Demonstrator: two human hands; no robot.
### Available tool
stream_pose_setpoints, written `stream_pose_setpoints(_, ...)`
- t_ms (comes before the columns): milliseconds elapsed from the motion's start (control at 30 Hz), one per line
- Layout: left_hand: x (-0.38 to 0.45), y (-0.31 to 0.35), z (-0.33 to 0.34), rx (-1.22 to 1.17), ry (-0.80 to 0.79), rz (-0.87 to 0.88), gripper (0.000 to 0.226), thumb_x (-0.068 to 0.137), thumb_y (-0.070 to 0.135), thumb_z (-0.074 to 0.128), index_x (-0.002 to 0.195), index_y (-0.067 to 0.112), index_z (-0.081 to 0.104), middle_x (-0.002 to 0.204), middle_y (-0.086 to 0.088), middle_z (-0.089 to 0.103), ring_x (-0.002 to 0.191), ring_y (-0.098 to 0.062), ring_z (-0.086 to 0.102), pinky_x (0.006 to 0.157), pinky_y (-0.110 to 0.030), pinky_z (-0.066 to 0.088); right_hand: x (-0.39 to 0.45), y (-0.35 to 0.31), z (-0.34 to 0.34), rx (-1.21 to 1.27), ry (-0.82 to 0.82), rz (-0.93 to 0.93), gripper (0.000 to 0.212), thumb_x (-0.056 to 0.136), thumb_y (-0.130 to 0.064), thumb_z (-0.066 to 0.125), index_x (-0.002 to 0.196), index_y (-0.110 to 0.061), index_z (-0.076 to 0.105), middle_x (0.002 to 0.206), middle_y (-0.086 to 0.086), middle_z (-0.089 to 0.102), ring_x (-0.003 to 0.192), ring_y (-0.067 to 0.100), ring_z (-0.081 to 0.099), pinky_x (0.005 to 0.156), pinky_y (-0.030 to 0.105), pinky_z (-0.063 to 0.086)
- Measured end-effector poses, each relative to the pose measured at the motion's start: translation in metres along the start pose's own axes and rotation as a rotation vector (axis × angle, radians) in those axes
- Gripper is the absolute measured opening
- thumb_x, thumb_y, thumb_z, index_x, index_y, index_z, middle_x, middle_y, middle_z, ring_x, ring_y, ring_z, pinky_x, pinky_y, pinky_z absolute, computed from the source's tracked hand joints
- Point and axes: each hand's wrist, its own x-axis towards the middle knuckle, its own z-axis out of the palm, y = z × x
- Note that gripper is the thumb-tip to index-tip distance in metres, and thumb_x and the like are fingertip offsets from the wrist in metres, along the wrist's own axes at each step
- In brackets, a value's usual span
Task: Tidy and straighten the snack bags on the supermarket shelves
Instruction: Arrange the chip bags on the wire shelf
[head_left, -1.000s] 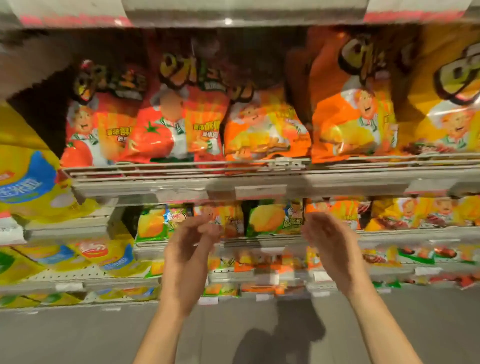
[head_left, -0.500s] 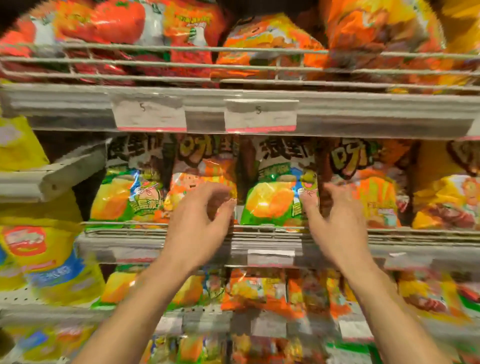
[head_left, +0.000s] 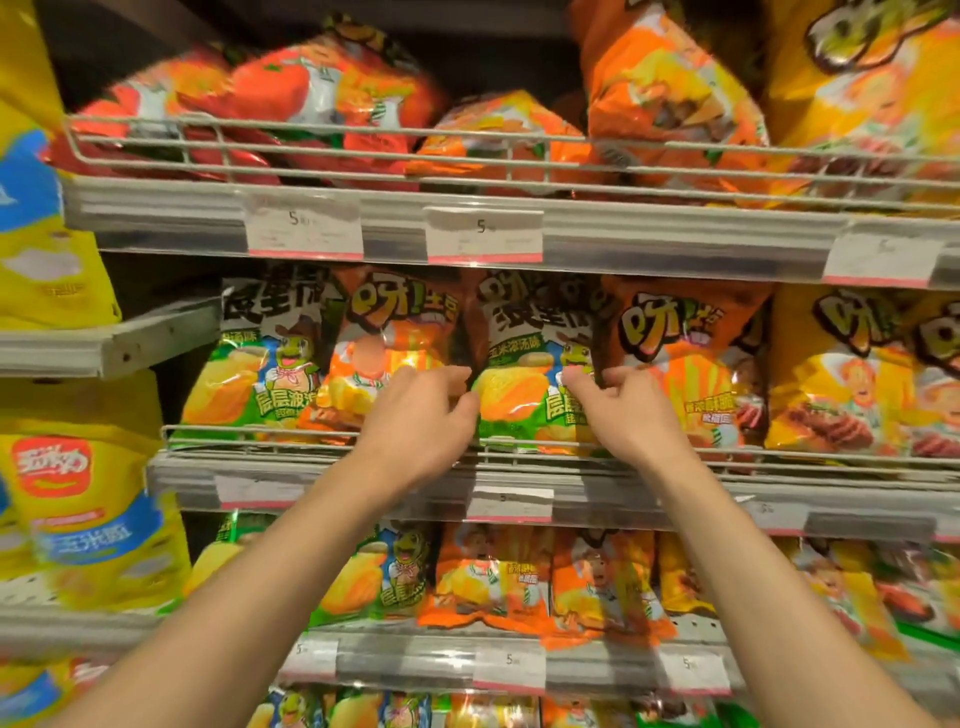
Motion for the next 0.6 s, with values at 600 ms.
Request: stream_pose_setpoints(600,-0.016,0.004,0.001,-0.717,0.141,-0.108,0.027,0.100,0.032,0.064,0.126,0.032,0.069,0.119,0.022,0.068,0.112,0.003,0.063,0.098,-0.027,0.052,-0.020,0.000,-0.005,0.489,0.080,-0.029,0.034,0.096,-0.054,0.062,0.081,-0.024,0.066,0.062,-0.018,0.057,0.063,0.004,0.052,0.060,0.028,0.041)
